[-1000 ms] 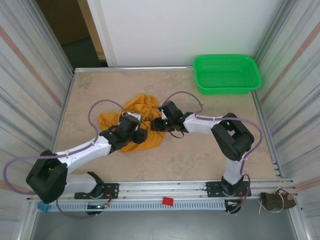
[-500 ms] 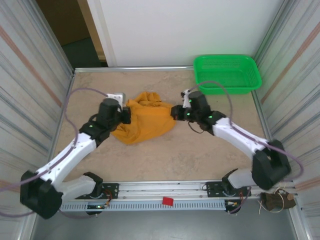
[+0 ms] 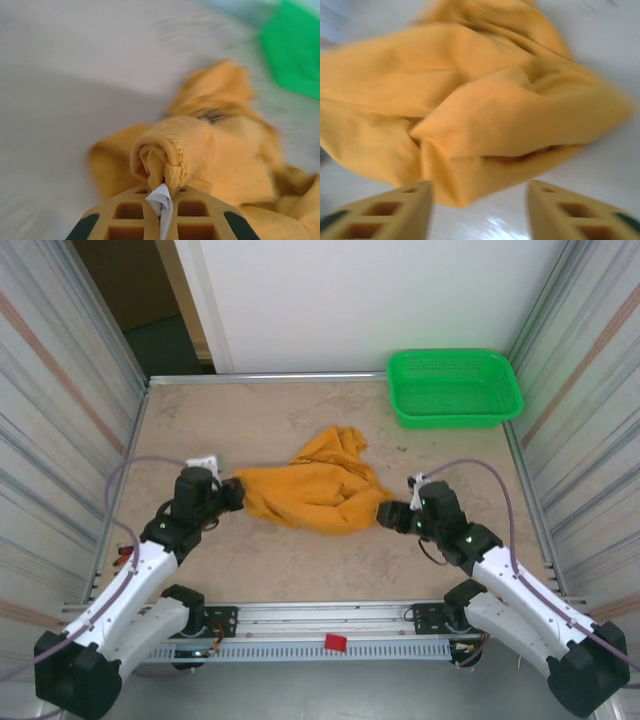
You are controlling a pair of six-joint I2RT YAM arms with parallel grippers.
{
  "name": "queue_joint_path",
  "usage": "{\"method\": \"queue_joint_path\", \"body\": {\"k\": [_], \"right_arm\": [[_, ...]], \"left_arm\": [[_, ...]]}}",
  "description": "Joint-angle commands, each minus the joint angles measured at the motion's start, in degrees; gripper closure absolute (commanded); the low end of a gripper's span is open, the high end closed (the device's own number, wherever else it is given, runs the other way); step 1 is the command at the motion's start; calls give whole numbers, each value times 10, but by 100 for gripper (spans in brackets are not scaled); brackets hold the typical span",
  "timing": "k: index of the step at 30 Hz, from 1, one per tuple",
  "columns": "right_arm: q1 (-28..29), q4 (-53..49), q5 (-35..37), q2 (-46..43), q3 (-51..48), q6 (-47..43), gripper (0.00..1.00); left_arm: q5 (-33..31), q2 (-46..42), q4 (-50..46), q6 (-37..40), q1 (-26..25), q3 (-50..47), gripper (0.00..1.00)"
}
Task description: Fold the inside-out t-shirt
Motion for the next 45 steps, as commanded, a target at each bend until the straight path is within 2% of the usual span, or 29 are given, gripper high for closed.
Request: {"method": "queue_joint_path", "body": {"k": [1,3,7,10,12,14,17,20,24,29,37,39,40,42,43,45], "right_arm": [[-14,-38,62,-42,-2,31,32],[-31,-30,50,-19,13,16,32],[-37,11,20,85,59,-20,29],[-35,45,-3,178,98,-47,27],[-32,62,-21,232,129,-61,27],[-22,76,-31,288,159,-72,27],[0,85,-26,375,199,-87,27],[17,91,-14,432,217,-86,28],[22,106,6,434,186,-54,29],[27,110,17,374,138,-26,27],[53,112,30,348,111,-3,26],[65,118,39,351,107,1,26],[68,122,42,354,103,4,27],[73,129,43,361,96,10,29],[78,130,48,363,92,11,32],[86,132,58,359,85,12,41]], "left_arm": [[-80,-67,-45,-80,29,-53,100],[-83,-93,-61,-90,44,-70,100],[-92,-111,-91,-82,51,-66,100],[-108,-102,-115,-79,51,-48,67],[-96,-97,-101,-66,51,-36,58],[-88,-83,-89,-48,43,-10,55],[-115,-30,-73,-8,-14,47,51],[-125,70,-58,36,-96,119,48],[-89,242,-44,86,-181,215,45],[-26,431,-65,119,-220,321,41],[16,571,-113,130,-231,414,37],[35,598,-133,128,-231,432,42],[46,608,-138,130,-231,437,53],[56,618,-140,132,-231,445,94],[57,616,-139,133,-230,447,100],[52,591,-124,136,-228,445,100]]}}
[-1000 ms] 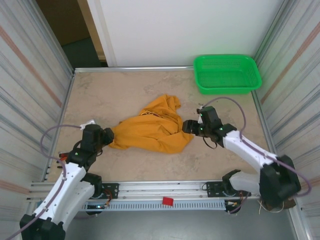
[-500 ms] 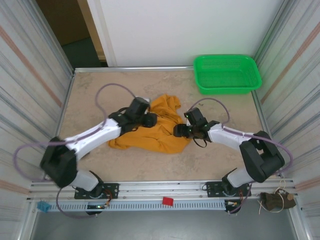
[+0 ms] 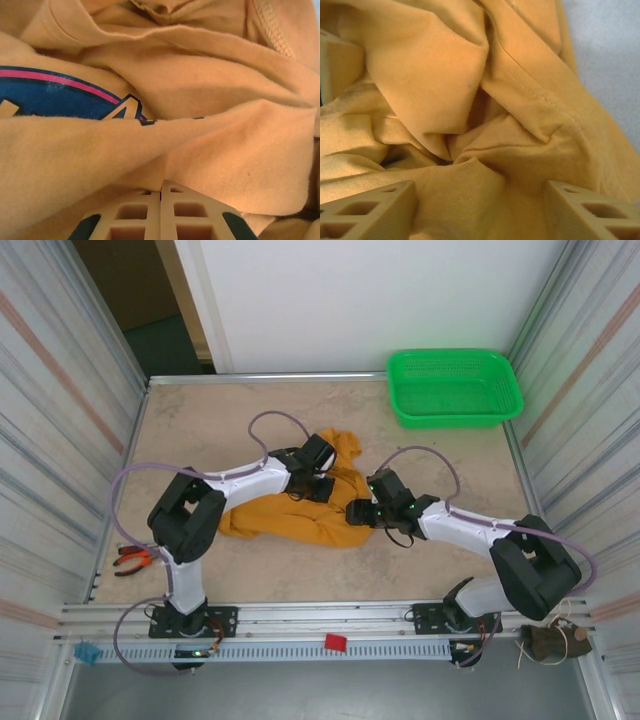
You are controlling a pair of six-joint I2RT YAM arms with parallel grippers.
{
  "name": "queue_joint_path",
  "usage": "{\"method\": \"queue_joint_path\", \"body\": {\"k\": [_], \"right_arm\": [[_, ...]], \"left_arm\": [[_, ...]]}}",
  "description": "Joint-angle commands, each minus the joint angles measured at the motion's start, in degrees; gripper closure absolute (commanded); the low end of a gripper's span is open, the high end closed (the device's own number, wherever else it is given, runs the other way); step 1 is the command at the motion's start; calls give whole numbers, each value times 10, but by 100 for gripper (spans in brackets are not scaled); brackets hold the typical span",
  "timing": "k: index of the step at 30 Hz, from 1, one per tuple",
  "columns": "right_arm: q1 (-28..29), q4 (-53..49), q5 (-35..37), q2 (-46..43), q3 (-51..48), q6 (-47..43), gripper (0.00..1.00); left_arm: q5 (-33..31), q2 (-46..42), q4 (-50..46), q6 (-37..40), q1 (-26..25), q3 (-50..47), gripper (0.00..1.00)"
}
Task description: Fold the inside-out t-shirt
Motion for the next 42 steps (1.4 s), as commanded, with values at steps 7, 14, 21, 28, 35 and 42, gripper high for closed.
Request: {"method": "queue_joint_path", "body": {"k": [7,14,21,28,35,42], "right_arm": [[19,6,46,-55,-40,27,100],[17,-54,46,-160,0,-6,37],[-26,-80,-44,-219,84,-75,26],[-15,-11,-61,-108,130,-103,23],[-58,51,-99,14,159,-115,45],[-105,38,-332,-3,189,-132,100]], "left_arm": [[43,-219,145,-9,22,-53,100],[176,-326,249,-29,66,-110,100],[216,-354,265,-37,68,-138,100],[239,-350,284,-56,67,-133,100],[254,-367,263,-46,67,-118,100],[189,-376,268,-96,128,-177,100]]}}
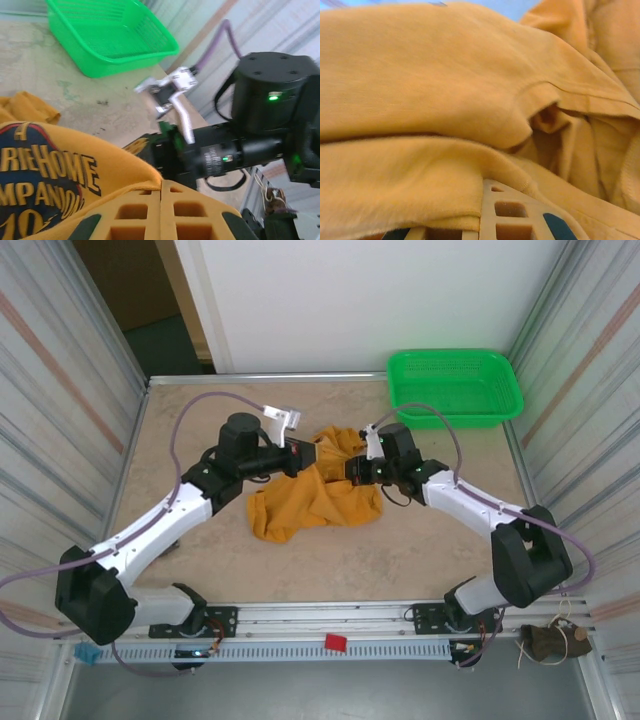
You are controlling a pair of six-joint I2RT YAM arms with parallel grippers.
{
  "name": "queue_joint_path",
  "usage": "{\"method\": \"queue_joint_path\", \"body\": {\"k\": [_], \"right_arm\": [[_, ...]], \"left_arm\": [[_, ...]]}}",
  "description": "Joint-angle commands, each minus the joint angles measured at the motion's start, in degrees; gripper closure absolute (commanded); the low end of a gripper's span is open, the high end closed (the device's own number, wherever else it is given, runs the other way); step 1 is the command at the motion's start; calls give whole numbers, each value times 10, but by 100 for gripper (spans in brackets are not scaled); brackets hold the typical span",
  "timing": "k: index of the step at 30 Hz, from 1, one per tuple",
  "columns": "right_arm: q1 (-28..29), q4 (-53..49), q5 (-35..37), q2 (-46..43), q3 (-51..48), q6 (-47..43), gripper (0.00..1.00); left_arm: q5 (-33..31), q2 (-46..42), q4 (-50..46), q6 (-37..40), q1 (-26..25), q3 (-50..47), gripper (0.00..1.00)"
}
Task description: Fold the inside-out t-shirt
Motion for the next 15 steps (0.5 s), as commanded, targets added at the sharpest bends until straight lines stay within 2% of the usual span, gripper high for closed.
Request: {"method": "queue_joint_path", "body": {"k": [1,4,6,7,9,10,13,15], "right_arm": [[-15,10,-172,-55,17,-17,100],[-18,38,-301,-117,-2,-8,100],[-18,77,-360,-147,-14,22,100],[-18,98,-373,-154,-20,36,100],[-22,138,-375,-161,-30,66,100],[-26,148,-372,-159,-31,72,100],[-36,157,-361,-142,-29,81,100],[-41,167,-355,-133,-28,89,100]], "left_arm": [[-38,-15,21,-40,47,-35,100],[-48,3,45,-47,81,-61,100],[-50,24,48,-36,91,-58,100],[-50,33,47,-32,93,-54,96],[-51,47,44,-24,94,-43,73],[-46,48,45,-20,94,-41,66],[-43,22,43,-15,94,-50,52],[-54,-19,37,-14,84,-70,48]]}}
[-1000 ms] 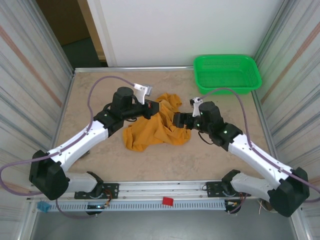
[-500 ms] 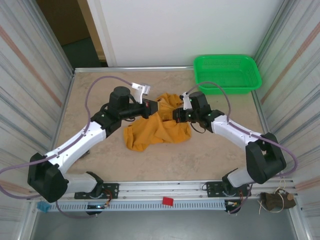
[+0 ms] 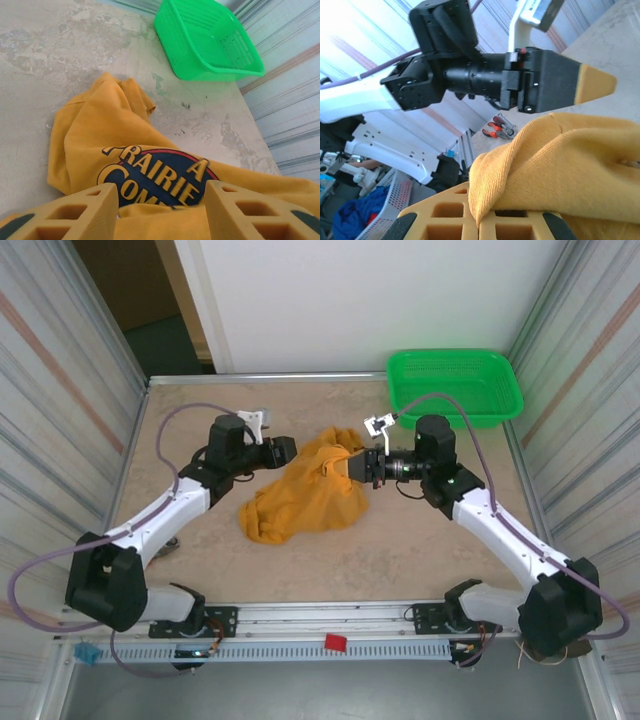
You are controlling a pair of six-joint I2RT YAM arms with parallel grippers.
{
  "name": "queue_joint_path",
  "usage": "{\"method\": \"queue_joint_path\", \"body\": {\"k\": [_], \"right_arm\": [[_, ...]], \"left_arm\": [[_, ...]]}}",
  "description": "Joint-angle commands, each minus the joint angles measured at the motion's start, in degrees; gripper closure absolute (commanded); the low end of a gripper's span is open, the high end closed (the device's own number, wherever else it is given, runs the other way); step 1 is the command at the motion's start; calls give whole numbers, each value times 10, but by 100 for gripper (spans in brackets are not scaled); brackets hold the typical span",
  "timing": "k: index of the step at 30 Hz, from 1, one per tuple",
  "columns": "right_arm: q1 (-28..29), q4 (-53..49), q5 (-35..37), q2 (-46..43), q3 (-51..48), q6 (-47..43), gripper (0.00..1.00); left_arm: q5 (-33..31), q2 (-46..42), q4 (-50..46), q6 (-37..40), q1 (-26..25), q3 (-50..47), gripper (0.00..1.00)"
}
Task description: Fold the inside-out t-shirt
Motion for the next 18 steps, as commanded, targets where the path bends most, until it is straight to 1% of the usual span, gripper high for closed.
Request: {"method": "queue_joint_path", "body": {"k": [1,4,6,8,11,15,18], "right_arm": [[-9,39,-19,15,-6,30,100],[-9,38,-9,20,-7,30,100],[-10,36,-8,20,-8,31,100],[-10,32,-4,18,-9,30,100],[-10,27,-4,15,-10,31,100],[-8,26,-4,6,-10,34,100],[-7,24,0,4,-12,33,100]], "left_arm": [[-20,-71,5,15,-16,-19,46],[-44,-116,5,23,-59,-43,42],[-52,-132,35,26,-87,-66,38],[-57,-132,59,31,-101,-82,37],[-51,-105,94,42,-106,-95,36],[-57,-49,103,68,-106,-70,35],[-30,-6,132,84,-108,-44,33]]}}
